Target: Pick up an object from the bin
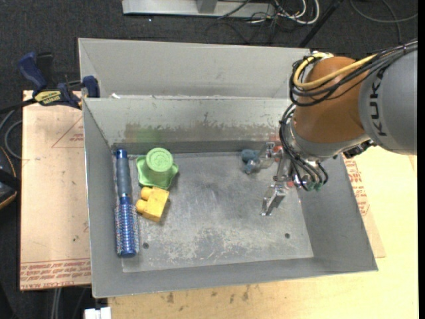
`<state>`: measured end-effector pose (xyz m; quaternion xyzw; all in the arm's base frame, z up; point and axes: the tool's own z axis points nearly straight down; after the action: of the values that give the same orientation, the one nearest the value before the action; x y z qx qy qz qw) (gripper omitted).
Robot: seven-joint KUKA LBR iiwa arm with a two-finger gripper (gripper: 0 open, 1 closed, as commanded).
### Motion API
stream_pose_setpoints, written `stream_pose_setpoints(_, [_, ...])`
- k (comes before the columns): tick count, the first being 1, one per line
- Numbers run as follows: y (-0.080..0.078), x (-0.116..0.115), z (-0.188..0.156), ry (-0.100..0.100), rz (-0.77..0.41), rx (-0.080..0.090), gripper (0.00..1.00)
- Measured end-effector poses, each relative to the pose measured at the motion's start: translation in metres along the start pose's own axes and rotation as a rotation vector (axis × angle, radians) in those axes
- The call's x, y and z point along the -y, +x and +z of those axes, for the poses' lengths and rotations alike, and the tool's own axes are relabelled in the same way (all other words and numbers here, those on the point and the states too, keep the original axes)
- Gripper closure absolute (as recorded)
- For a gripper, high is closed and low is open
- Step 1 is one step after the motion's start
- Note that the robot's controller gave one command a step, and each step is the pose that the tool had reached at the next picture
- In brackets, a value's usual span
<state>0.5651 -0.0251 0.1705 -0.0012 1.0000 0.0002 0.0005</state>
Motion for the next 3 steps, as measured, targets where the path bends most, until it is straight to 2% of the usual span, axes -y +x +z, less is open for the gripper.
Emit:
stream_pose_setpoints(1, [-0.081,-0.033,0.096,-0.002,0.126,0.005,0.00])
stream_pose_setpoints(2, [-0.043,-0.027,0.061,0.000,-0.181,0.002,0.00])
stream_pose_setpoints(3, [-0.034,-0.080,0.083,-0.003,-0.107,-0.002,0.00])
